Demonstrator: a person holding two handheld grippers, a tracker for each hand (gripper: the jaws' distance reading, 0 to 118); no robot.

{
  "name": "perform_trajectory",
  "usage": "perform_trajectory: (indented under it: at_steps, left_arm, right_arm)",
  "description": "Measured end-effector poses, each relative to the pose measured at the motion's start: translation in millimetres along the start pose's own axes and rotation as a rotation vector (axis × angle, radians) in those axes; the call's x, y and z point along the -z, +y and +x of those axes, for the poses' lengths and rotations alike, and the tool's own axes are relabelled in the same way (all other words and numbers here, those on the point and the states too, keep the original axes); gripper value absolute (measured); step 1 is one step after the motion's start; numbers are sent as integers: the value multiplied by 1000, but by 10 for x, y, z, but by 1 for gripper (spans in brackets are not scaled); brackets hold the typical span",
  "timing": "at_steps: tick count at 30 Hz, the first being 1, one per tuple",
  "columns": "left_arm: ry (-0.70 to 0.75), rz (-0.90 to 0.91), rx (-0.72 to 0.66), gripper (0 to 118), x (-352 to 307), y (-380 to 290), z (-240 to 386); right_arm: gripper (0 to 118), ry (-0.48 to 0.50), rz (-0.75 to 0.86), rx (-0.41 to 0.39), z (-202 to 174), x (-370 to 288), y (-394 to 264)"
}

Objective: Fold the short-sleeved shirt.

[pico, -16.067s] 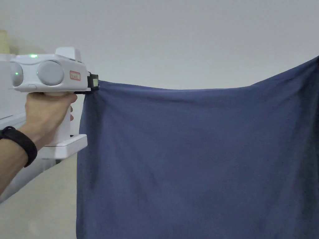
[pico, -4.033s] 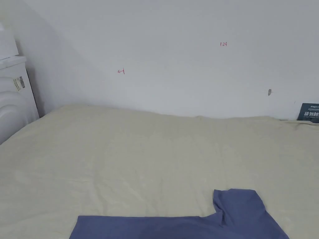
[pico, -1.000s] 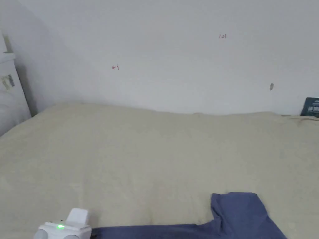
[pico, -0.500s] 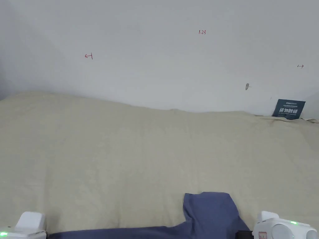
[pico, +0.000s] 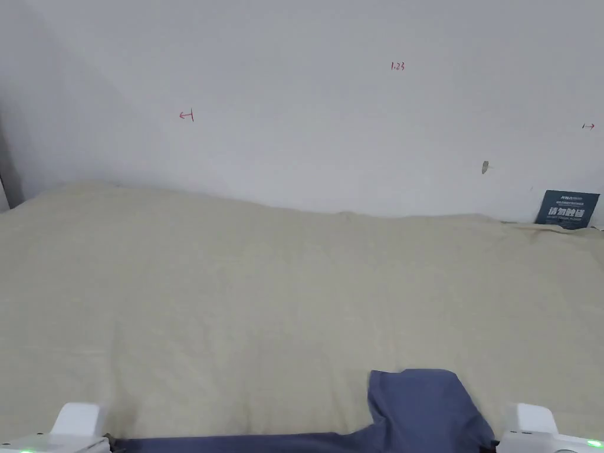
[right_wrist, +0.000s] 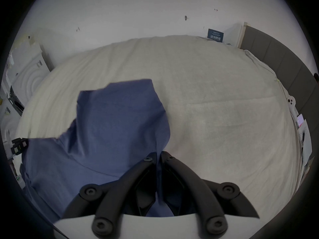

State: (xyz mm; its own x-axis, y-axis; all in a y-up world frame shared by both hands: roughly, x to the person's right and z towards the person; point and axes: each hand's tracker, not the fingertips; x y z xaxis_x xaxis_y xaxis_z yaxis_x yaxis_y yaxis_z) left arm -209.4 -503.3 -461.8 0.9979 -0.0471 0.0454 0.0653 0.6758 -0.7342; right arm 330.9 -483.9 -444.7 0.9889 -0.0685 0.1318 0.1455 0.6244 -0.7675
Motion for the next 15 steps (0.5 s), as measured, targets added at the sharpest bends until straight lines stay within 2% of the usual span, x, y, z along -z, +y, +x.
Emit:
perform_trajectory:
  at_steps: [3, 6, 10, 15]
  left_arm:
    - [-73, 89, -72, 5, -296, 51, -75]
    - [-130, 156, -78, 4, -731, 87, -151]
    - [-195, 210, -119, 4, -1186, 74, -314]
    - [-193, 243, -62, 4, -1513, -50, -437]
  right_arm:
    - [2, 56, 97, 31, -27, -333, 1]
    - [2, 129, 170, 70, -57, -750, -34]
    - [2, 154, 229, 66, -53, -1222, -138]
    - [2, 155, 260, 102, 27, -1559, -307]
